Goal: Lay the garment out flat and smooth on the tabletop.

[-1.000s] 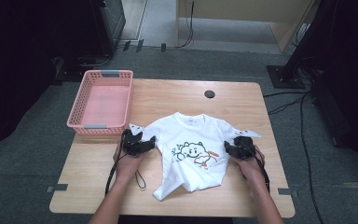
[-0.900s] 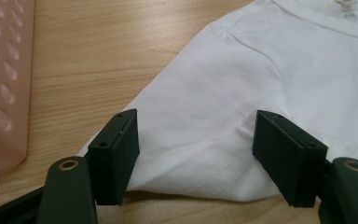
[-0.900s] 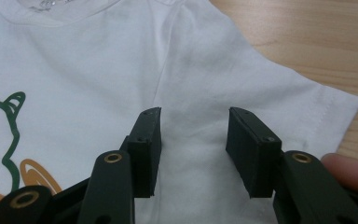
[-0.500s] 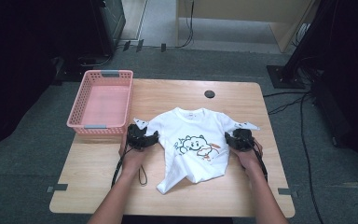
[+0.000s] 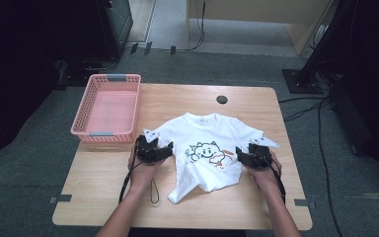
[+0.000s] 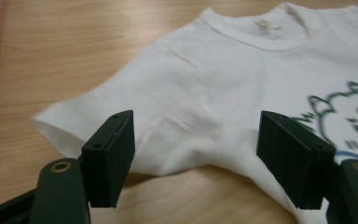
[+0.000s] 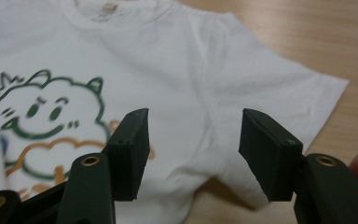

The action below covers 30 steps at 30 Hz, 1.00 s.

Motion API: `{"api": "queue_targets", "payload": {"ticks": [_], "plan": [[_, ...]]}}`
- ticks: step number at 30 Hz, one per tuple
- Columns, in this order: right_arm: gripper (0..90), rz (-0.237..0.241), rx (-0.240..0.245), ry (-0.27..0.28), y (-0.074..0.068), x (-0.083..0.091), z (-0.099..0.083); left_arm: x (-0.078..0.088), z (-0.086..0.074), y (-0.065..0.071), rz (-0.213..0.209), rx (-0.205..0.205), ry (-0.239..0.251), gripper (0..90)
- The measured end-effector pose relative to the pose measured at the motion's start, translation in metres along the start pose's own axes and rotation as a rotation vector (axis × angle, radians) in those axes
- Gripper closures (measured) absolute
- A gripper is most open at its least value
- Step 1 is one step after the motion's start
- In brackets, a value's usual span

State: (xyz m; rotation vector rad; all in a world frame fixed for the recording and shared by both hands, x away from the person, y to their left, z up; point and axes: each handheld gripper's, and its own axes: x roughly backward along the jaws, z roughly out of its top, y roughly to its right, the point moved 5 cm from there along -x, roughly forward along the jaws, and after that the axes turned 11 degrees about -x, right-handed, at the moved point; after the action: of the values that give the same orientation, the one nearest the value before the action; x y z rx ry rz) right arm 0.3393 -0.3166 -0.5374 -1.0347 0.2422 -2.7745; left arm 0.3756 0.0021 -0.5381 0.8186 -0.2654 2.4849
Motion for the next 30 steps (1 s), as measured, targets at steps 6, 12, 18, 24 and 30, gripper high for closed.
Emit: {"api": "queue_targets", "payload": {"ticks": [6,12,18,24,30], "plan": [[43.4,0.022,0.065,-0.077,-0.009,-0.003,-0.030,-0.010,-0.011,0.030,-0.071,-0.076,-0.070,26.8],[44.7,0.013,0.066,-0.048,-0.010,-0.015,-0.028,-0.022,-0.014,0.032,-0.011,-0.126,-0.091,26.4],[45.0,0.000,0.046,-0.024,-0.011,-0.031,-0.016,-0.033,-0.007,0.019,0.020,-0.099,-0.088,26.4],[45.4,-0.013,0.035,-0.013,-0.012,-0.046,-0.004,-0.043,0.000,0.007,0.029,-0.091,-0.073,26.3],[45.4,-0.035,0.021,0.001,-0.006,-0.058,0.008,-0.051,0.005,-0.010,0.033,-0.082,-0.074,22.8]]}}
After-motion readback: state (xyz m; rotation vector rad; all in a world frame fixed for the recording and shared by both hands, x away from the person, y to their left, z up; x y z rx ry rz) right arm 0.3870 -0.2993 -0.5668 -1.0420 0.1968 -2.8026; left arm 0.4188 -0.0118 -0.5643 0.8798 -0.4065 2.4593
